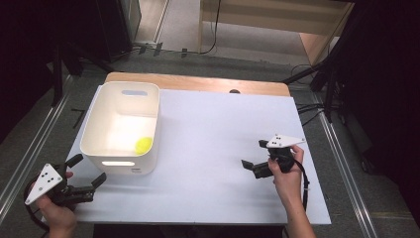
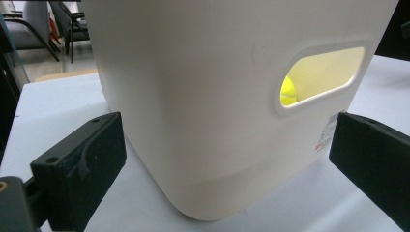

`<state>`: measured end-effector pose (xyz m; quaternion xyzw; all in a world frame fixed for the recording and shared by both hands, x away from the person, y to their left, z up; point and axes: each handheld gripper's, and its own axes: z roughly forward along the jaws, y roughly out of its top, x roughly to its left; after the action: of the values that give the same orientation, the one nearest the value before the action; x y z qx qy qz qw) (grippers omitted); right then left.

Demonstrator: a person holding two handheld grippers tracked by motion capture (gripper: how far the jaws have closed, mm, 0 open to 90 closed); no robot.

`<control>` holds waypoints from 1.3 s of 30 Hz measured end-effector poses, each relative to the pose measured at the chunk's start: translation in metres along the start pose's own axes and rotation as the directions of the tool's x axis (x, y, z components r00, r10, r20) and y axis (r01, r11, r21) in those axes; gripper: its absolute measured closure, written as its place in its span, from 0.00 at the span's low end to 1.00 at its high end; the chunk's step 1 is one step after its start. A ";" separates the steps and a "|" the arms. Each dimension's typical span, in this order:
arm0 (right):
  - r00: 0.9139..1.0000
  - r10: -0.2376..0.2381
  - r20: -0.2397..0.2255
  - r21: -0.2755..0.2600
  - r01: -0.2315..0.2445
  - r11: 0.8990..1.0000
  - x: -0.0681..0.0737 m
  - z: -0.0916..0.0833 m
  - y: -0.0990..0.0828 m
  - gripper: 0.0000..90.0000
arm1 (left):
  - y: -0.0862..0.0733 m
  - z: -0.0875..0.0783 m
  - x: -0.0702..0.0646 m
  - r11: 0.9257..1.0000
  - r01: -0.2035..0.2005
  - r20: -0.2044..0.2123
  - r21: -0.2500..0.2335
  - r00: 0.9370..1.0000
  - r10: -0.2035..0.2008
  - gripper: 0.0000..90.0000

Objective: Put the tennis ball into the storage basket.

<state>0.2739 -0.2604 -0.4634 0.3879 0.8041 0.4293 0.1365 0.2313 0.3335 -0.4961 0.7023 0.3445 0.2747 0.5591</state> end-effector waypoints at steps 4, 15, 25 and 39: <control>1.000 0.017 0.013 -0.008 -0.017 1.000 -0.004 -0.005 -0.011 0.00 | 0.000 0.000 0.000 1.000 0.000 0.000 0.000 1.000 0.000 0.00; 0.998 0.054 0.040 -0.059 -0.052 0.997 -0.010 -0.023 -0.034 0.00 | 0.000 0.000 0.000 1.000 0.004 0.000 -0.003 1.000 -0.004 0.00; 0.993 0.093 0.067 -0.097 -0.087 0.992 -0.016 -0.039 -0.058 0.00 | 0.000 0.000 0.000 1.000 0.001 -0.004 0.000 1.000 -0.001 0.00; 0.982 0.150 0.111 -0.176 -0.129 0.976 -0.022 -0.067 -0.092 0.00 | 0.000 0.000 0.000 1.000 0.000 0.001 -0.001 1.000 0.000 0.00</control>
<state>0.2050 -0.3458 -0.4993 0.4563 0.7260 0.4791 0.1877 0.2313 0.3336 -0.4961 0.7022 0.3442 0.2744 0.5596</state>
